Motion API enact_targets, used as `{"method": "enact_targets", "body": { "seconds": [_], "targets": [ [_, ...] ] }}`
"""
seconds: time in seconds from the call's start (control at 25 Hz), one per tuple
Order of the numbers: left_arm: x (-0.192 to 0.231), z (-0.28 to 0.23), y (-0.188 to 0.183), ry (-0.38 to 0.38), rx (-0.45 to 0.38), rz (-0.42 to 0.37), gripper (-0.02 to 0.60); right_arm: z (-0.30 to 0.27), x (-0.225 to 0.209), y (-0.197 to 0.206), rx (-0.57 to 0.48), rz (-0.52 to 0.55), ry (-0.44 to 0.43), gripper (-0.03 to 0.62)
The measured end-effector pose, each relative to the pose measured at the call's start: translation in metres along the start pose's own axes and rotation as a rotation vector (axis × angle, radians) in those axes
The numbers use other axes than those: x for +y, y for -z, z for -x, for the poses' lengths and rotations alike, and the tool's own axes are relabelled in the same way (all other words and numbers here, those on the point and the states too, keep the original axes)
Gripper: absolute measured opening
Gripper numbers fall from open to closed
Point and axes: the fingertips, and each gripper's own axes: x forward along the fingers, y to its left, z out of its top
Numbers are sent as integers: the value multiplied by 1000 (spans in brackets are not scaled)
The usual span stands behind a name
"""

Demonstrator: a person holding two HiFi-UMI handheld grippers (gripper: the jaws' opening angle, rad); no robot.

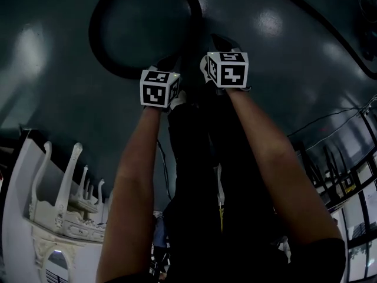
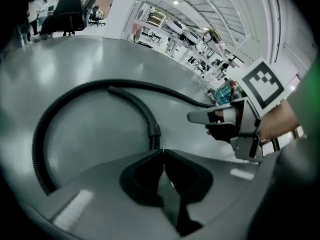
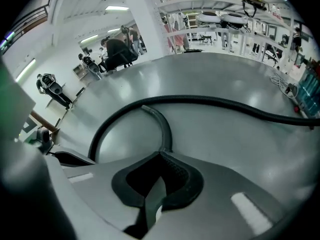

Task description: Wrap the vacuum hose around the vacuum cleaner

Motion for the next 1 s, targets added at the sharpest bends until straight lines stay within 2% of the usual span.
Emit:
{"method": "enact_targets", "body": {
  "seconds": [0.2, 0.36, 0.44, 0.56, 0.76, 0.88, 1.0],
  "targets": [
    [19, -28, 12, -3, 14, -6, 12, -38, -9, 11, 0, -52, 1, -3],
    [26, -52, 14, 11, 27, -24, 15, -66, -5, 11, -6, -37, -20, 1],
    [27, -63, 17, 15, 41, -34, 29, -74, -6, 9, -15, -34, -25, 35],
    [27, -79, 24, 16, 55, -52, 37, -87, -11, 11, -19, -43, -28, 49],
    [27, -100, 35, 22, 55, -61, 111, -104, -12, 15, -15, -48, -51, 124],
    [30, -114, 37, 18, 61, -102, 177, -116, -12, 15, -9, -42, -73, 153],
    [29, -123, 40, 39, 74, -137, 204, -126, -9, 15, -2, -42, -88, 175]
  ]
}}
